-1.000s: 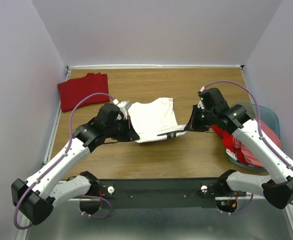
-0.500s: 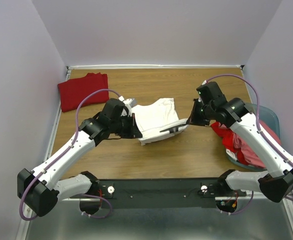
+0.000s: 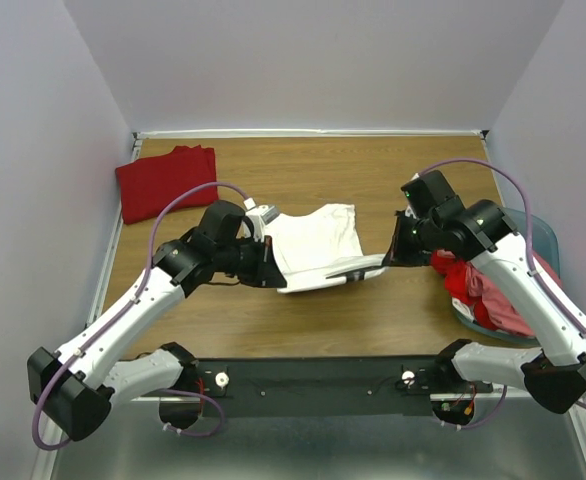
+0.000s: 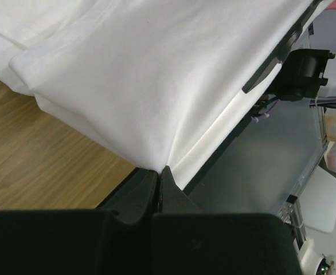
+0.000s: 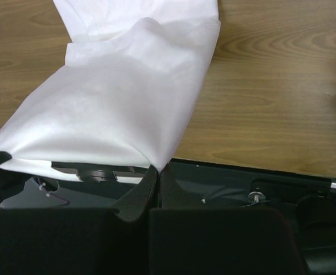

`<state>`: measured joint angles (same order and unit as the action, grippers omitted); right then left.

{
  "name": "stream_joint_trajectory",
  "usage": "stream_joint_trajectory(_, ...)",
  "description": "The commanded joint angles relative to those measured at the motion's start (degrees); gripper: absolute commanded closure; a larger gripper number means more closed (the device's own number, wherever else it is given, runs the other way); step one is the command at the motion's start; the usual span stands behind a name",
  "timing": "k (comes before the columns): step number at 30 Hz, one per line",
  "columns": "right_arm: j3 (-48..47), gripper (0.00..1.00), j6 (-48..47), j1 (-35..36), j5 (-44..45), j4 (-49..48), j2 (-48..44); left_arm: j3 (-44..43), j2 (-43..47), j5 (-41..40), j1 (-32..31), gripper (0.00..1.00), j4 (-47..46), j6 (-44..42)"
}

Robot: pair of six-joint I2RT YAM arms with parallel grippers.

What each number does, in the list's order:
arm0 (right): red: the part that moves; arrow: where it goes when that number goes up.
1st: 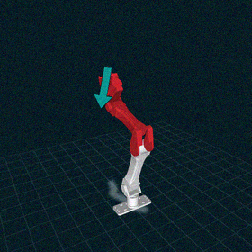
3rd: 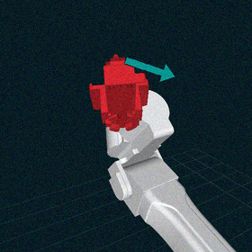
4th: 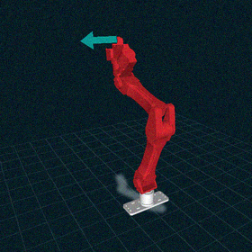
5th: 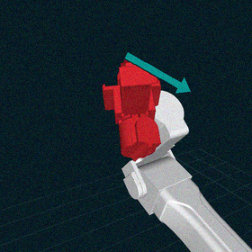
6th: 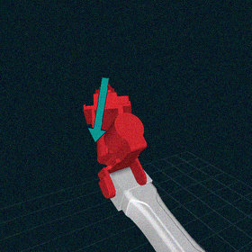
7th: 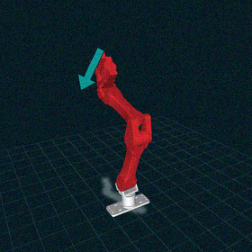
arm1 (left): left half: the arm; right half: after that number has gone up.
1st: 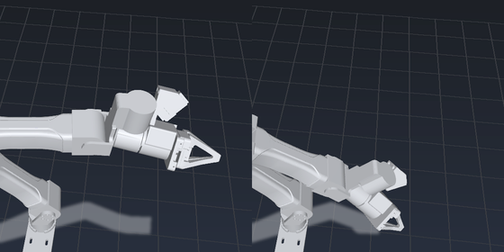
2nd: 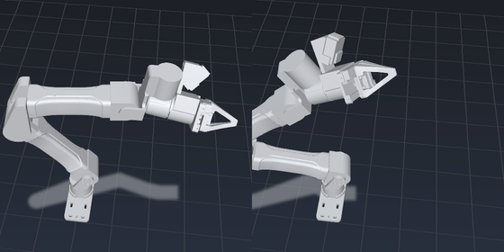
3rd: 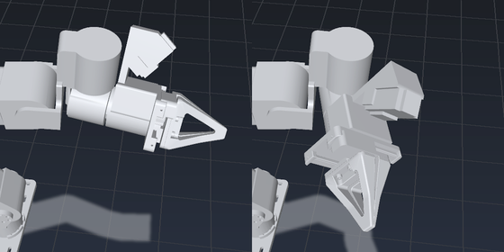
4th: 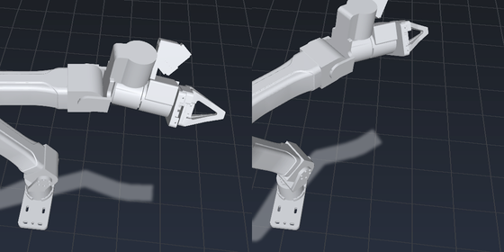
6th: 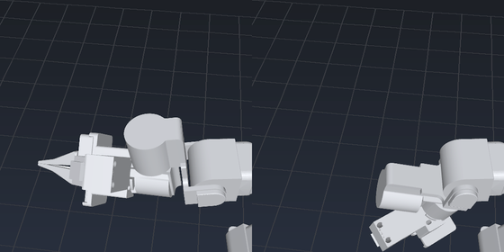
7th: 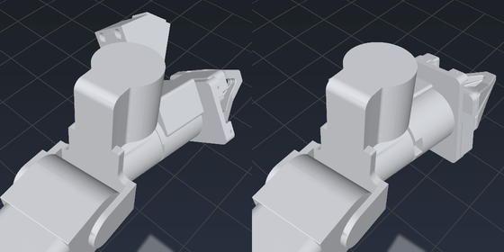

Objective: Fold and stack the t-shirts
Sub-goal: Fold the tshirt

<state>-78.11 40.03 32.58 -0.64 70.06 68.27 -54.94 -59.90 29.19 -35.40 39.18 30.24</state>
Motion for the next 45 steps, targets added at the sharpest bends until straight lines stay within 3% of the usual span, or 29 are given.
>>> stream_joint_trajectory(1, -2.40, 1.00, -0.66, 0.03, 1.00, 5.70, -1.30, 0.62, 2.33, 3.42, -0.20, 1.00, 4.24, -1.76)
stream_joint_trajectory(14, 0.59, 0.99, 3.74, 0.03, 6.17, -10.29, 2.39, -0.52, -3.99, -8.79, 0.24, 1.00, -3.14, 0.61)
stream_joint_trajectory(27, -0.99, 1.00, -0.04, -0.06, 14.26, -20.40, 11.52, -0.78, -10.06, -12.40, 4.37, 1.00, -10.61, 3.07)
stream_joint_trajectory(37, -1.79, 1.00, -1.80, -0.15, 19.97, -28.66, 18.91, 0.54, -18.04, -10.47, 9.12, 1.00, -20.36, 3.51)
stream_joint_trajectory(45, -3.89, 0.99, -4.08, -0.32, 21.30, -31.48, 26.65, -3.24, -25.88, -11.70, 10.35, 1.00, -20.28, 1.14)
